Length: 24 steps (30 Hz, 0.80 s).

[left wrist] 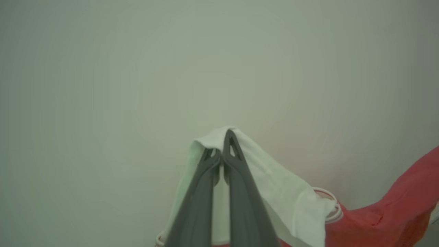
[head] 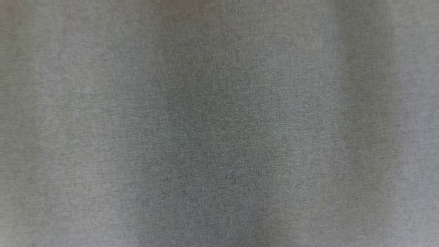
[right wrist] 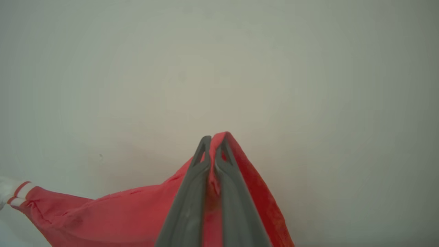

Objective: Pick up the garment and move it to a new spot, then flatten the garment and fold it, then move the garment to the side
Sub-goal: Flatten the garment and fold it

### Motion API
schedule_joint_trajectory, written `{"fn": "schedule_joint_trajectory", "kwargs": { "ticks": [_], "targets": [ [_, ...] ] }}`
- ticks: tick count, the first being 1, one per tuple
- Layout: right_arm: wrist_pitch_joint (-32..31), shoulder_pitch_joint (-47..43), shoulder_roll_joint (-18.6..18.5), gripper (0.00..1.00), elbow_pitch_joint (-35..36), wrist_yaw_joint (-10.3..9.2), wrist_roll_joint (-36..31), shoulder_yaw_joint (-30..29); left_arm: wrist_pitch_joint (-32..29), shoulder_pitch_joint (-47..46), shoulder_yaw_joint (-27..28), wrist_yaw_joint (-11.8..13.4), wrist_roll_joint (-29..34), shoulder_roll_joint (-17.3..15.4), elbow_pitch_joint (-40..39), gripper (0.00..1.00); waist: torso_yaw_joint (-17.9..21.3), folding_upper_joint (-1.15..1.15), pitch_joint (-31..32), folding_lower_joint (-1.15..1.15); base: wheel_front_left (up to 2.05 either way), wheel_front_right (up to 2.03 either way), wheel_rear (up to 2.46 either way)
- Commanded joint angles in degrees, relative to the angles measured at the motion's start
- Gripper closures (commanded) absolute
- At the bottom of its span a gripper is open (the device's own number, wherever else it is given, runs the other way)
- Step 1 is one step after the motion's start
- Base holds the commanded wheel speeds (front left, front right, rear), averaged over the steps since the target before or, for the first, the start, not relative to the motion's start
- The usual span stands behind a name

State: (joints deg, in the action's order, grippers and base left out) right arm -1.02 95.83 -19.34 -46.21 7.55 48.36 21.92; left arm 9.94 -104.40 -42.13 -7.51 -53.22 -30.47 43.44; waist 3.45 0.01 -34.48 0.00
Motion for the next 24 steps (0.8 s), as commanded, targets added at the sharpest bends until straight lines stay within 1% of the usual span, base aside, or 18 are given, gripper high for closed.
{"fn": "schedule_joint_trajectory", "kwargs": {
  "ticks": [1,4,6,8,10,12,14,16,19,21,24],
  "targets": [
    [0.2,-3.7,-1.4,1.00,2.4,-0.13,1.9,0.8,1.2,4.3,0.1,0.1,-2.1,-1.2,-1.6,1.00,-0.3,-0.01,2.3,0.00,0.00,0.00,0.00],
    [0.8,-12.8,-4.2,1.00,7.5,-0.13,5.4,2.2,3.3,13.0,-0.5,0.1,-4.1,-2.9,-6.2,1.00,-0.5,-0.01,5.1,0.00,0.00,0.00,0.00],
    [1.5,-19.7,-6.6,1.00,11.5,-0.13,7.5,2.9,4.3,19.6,0.5,0.2,-5.9,-3.3,-9.7,1.00,-0.9,-0.01,7.0,0.00,0.00,0.00,0.00],
    [2.7,-27.4,-8.6,1.00,15.2,-0.13,9.9,2.6,5.0,26.5,1.9,1.5,-7.0,-4.0,-13.9,1.00,-1.2,-0.01,8.8,0.00,0.00,0.00,0.00],
    [3.8,-35.0,-10.3,1.00,18.9,-0.13,11.8,2.5,5.2,34.0,4.3,3.8,-8.1,-5.0,-19.0,1.00,-1.2,-0.01,10.3,0.00,0.00,0.00,0.00],
    [4.7,-42.0,-11.5,1.00,21.9,-0.13,13.1,2.1,5.3,41.3,7.8,6.1,-7.5,-5.5,-25.0,1.00,-1.4,-0.01,11.5,0.00,0.00,0.00,0.00],
    [5.7,-48.2,-12.3,1.00,24.4,-0.13,14.3,1.4,5.3,49.6,11.5,8.3,-6.3,-5.1,-31.1,1.00,-1.5,-0.01,12.8,0.00,0.00,0.00,0.00],
    [6.7,-53.8,-12.6,1.00,26.7,-0.13,15.3,0.5,5.3,58.0,16.0,10.4,-5.1,-3.8,-36.6,1.00,-1.5,-0.01,14.2,0.00,0.00,0.00,0.00],
    [8.1,-61.2,-12.6,1.00,29.7,-0.13,15.9,-1.1,5.3,70.3,21.9,12.5,-2.9,-0.8,-43.5,1.00,-1.7,-0.01,16.3,0.00,0.00,0.00,0.00],
    [8.8,-65.9,-12.4,1.00,31.2,-0.13,16.5,-2.7,5.3,78.3,24.4,13.0,-0.8,1.6,-46.0,1.00,-1.9,-0.01,17.6,0.00,0.00,0.00,0.00],
    [9.2,-72.0,-12.2,1.00,32.9,-0.13,16.1,-4.6,5.3,89.1,27.1,12.5,1.0,5.7,-47.9,1.00,-1.9,-0.01,19.3,0.00,0.00,0.00,0.00]
  ]
}}
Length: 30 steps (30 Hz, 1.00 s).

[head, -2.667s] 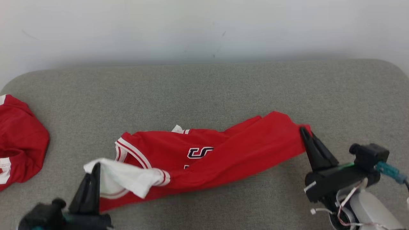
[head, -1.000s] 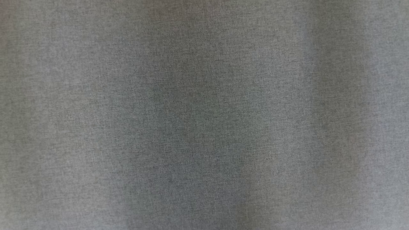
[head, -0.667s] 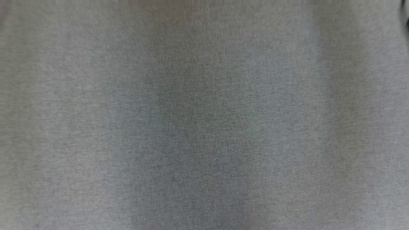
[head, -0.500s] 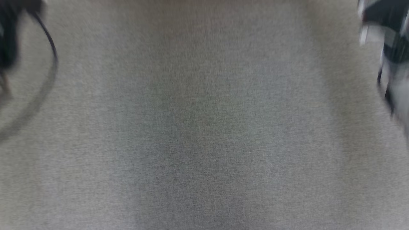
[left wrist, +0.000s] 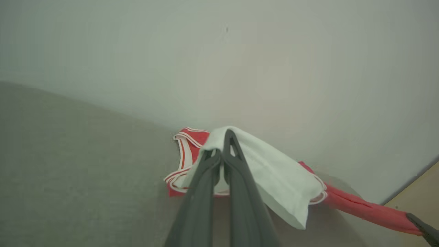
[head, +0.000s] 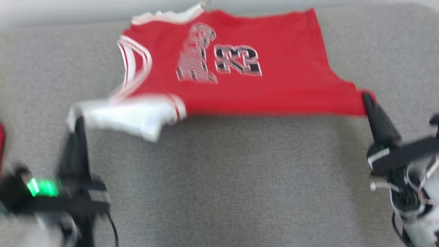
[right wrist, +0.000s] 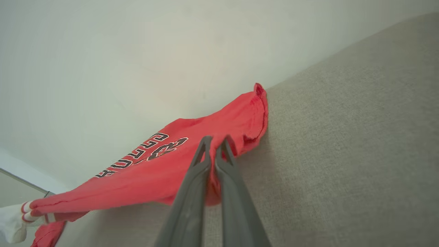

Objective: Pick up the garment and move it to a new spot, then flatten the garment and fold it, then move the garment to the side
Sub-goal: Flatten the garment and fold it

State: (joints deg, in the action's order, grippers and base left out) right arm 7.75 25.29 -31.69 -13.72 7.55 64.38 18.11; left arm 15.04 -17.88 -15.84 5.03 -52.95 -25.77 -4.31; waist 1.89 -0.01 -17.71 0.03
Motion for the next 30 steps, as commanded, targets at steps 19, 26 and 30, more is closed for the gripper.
{"fn": "schedule_joint_trajectory", "kwargs": {
  "ticks": [19,26,30],
  "targets": [
    [-4.6,-30.2,6.0,1.00,2.0,-0.13,-0.9,-11.9,0.2,32.4,7.0,-6.8,10.1,19.4,6.9,1.00,-3.6,0.01,11.3,-0.03,0.00,0.00,0.00],
    [-7.8,-37.4,8.2,1.00,6.9,-0.13,-0.9,-14.9,0.2,35.3,7.8,-7.6,11.9,21.0,7.3,1.00,-3.0,0.01,11.7,-0.03,0.00,0.00,0.00],
    [-9.2,-37.6,9.5,1.00,9.7,-0.14,-1.4,-16.0,0.2,33.2,7.8,-8.6,14.0,20.9,6.6,1.00,-2.3,0.01,11.7,-0.03,0.00,0.00,0.00]
  ]
}}
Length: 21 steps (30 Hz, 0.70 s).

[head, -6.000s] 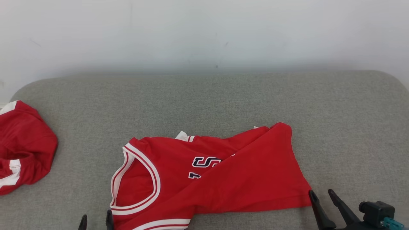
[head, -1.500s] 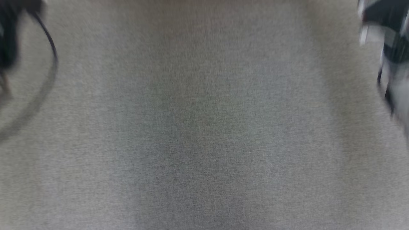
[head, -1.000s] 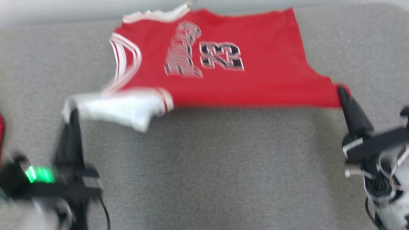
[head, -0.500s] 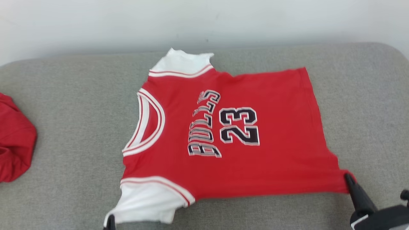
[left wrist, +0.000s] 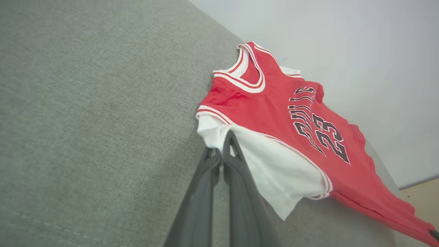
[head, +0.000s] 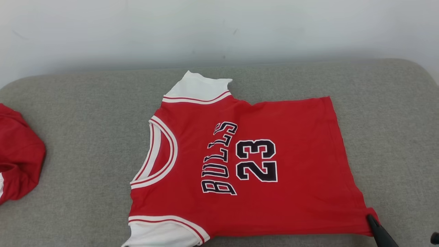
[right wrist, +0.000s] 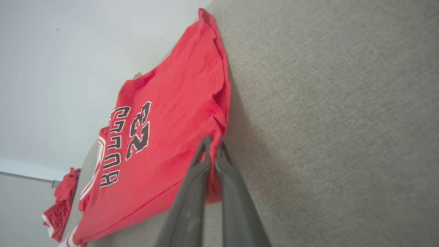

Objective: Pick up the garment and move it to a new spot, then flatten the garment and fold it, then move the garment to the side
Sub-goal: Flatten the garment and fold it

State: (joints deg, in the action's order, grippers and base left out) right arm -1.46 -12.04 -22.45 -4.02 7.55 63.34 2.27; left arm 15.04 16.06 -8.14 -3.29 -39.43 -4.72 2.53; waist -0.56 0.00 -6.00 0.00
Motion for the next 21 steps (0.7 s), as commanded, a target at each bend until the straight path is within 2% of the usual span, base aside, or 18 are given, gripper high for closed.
{"fn": "schedule_joint_trajectory", "kwargs": {
  "ticks": [1,6,13,16,21],
  "targets": [
    [-0.5,0.3,0.6,1.00,0.7,-0.14,-0.3,-0.3,0.2,-1.7,0.1,-0.4,0.6,-0.5,-0.3,1.00,0.4,0.00,-0.1,0.00,0.00,0.00,0.00],
    [-2.1,4.5,2.2,1.00,1.8,-0.14,-2.4,-0.3,-0.8,-7.3,-0.8,-1.7,2.8,-3.6,0.0,1.00,1.8,0.00,-1.0,0.00,0.00,0.00,0.00],
    [-5.1,13.1,5.5,1.00,-2.5,-0.14,-6.0,-0.3,-3.3,-17.7,-0.4,-2.7,4.0,-8.4,3.4,1.00,3.7,0.00,-3.0,0.00,0.00,0.00,0.00],
    [-5.9,18.6,6.8,1.00,-6.3,-0.14,-8.4,-0.4,-4.4,-24.4,-1.1,-3.2,4.0,-9.8,7.6,1.00,4.2,0.00,-4.4,0.00,0.00,0.00,0.00],
    [-6.0,23.8,7.7,1.00,-10.6,-0.14,-10.6,-0.6,-5.3,-30.4,-3.2,-3.6,5.0,-10.3,12.7,1.00,4.5,0.00,-5.8,0.00,0.00,0.00,0.00]
  ]
}}
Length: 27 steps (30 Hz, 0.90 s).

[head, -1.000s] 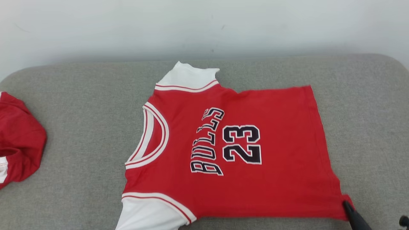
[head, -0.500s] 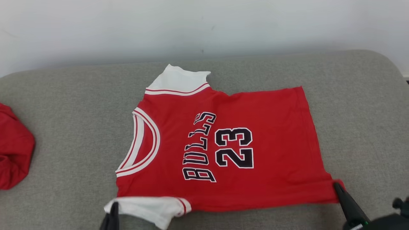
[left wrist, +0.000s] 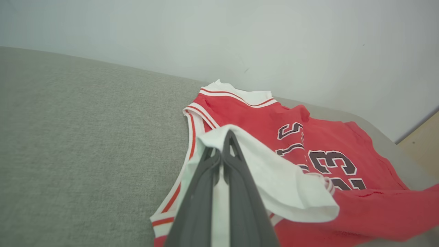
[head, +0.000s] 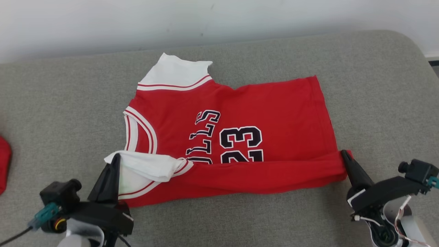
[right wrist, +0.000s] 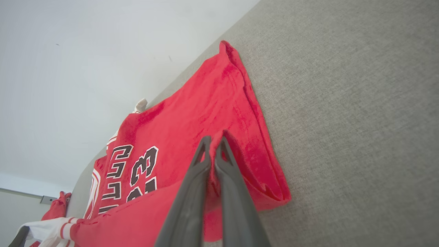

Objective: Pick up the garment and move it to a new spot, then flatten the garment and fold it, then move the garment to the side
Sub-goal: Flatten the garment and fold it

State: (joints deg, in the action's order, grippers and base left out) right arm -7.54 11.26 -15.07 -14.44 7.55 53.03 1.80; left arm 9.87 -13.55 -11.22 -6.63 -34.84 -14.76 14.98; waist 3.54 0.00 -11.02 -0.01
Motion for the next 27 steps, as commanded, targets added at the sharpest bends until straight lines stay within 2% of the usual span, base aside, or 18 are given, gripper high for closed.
{"fn": "schedule_joint_trajectory", "kwargs": {
  "ticks": [1,9,10,11,12,13,19,27],
  "targets": [
    [0.2,1.7,0.4,1.00,-1.4,-0.14,-0.9,-0.2,-0.1,-2.1,-0.5,-0.4,0.6,-0.4,1.6,1.00,0.5,0.00,-1.2,0.01,0.00,0.00,0.00],
    [3.4,8.5,0.7,1.00,-8.1,-0.14,-5.1,1.9,1.1,-9.6,-4.5,-0.8,1.6,-1.9,11.7,1.00,0.8,0.00,-2.1,0.01,0.00,0.00,0.00],
    [4.4,8.9,0.6,0.83,-8.5,-0.14,-5.6,2.2,1.4,-10.2,-5.0,-0.9,1.5,-1.9,12.9,1.00,0.7,0.00,-2.0,0.01,0.00,0.00,0.00],
    [5.3,9.2,0.5,0.53,-9.0,-0.14,-6.0,2.7,1.7,-10.8,-5.6,-0.9,1.8,-2.0,13.8,1.00,0.7,0.00,-1.8,0.01,0.00,0.00,0.00],
    [6.2,9.3,0.4,0.00,-9.4,-0.14,-6.1,3.2,2.0,-11.2,-6.4,-0.9,2.0,-2.0,14.9,0.37,0.6,0.00,-1.5,0.01,0.00,0.00,0.00],
    [7.0,9.3,0.6,0.00,-9.7,-0.14,-5.8,3.5,2.7,-11.4,-6.6,-0.8,1.8,-1.9,15.6,0.00,0.5,0.00,-1.3,0.01,0.00,0.00,0.00],
    [12.2,6.3,-1.8,0.00,-8.8,-0.14,-7.0,5.8,5.2,-9.0,-6.4,-0.8,2.7,-1.4,16.2,0.00,0.0,0.00,0.3,0.01,0.00,0.00,0.00],
    [16.3,-1.7,-3.7,0.00,-4.3,-0.14,-11.9,5.6,5.3,1.3,-0.4,0.7,4.7,1.5,7.2,0.00,-0.6,0.00,1.1,0.01,0.00,0.00,0.00]
  ]
}}
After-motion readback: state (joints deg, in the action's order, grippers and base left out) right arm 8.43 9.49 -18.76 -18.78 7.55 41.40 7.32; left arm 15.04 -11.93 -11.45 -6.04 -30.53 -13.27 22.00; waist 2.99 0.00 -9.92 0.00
